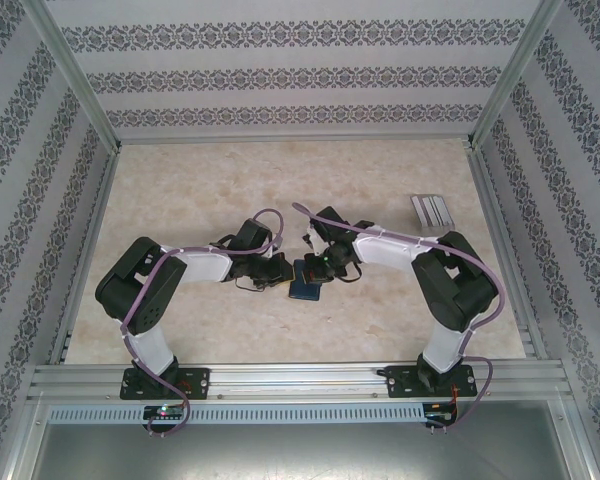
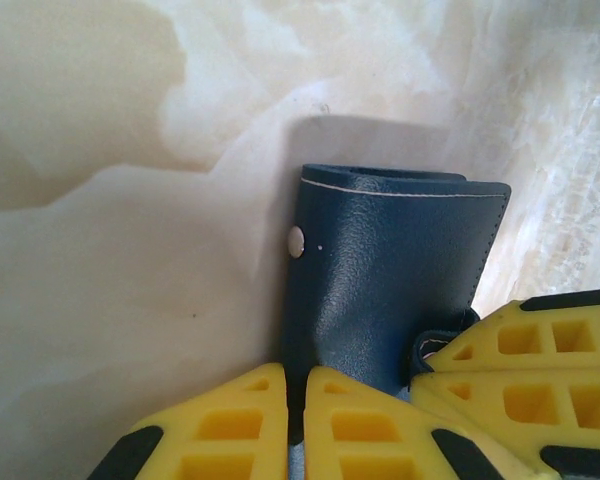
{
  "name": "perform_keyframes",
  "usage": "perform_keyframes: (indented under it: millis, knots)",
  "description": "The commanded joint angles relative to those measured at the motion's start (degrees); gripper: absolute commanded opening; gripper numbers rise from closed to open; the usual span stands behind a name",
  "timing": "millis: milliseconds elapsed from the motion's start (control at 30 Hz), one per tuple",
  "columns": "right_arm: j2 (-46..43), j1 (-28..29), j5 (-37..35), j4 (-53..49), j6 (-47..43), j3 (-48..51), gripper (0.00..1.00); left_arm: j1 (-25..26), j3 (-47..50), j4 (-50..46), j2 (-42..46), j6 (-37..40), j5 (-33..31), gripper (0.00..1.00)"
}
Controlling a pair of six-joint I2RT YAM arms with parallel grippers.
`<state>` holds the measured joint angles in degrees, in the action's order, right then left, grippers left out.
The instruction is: Put the credit cards into the card holder
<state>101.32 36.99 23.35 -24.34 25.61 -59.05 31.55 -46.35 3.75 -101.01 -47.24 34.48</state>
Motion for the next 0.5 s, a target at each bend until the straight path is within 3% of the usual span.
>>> perform_keyframes:
  millis: [0, 67, 233, 333, 400, 467]
  knots:
    - [-0.4, 1.8, -3.0, 0.9, 1.2, 3.8, 0.12, 0.5, 1.7, -2.9, 0.6, -0.4, -3.5, 0.12]
    - [-5.5, 1.7, -5.6, 3.2, 1.5, 5.0, 0.23, 0.0, 1.6, -3.6, 2.5, 0.2, -4.0, 0.13]
    - [-17.0, 0.6, -12.0, 9.2, 1.7, 9.4, 0.23, -2.3, 3.2, -2.8, 10.3, -0.8, -5.3, 0.24]
    - [-24.6, 0.2, -17.4, 13.9, 1.4, 13.4, 0.26, -4.3, 4.0, -4.7, 17.7, 0.4, -9.7, 0.3]
    - [-30.1, -0.1, -22.7, 15.9, 0.4, 15.9, 0.34, -5.2, 3.7, -8.2, 22.9, 3.0, -14.8, 0.36]
    - [-35.9, -0.5, -29.1, 17.1, -0.9, 18.1, 0.52, -5.4, 2.8, -12.8, 28.5, 6.6, -22.4, 0.49]
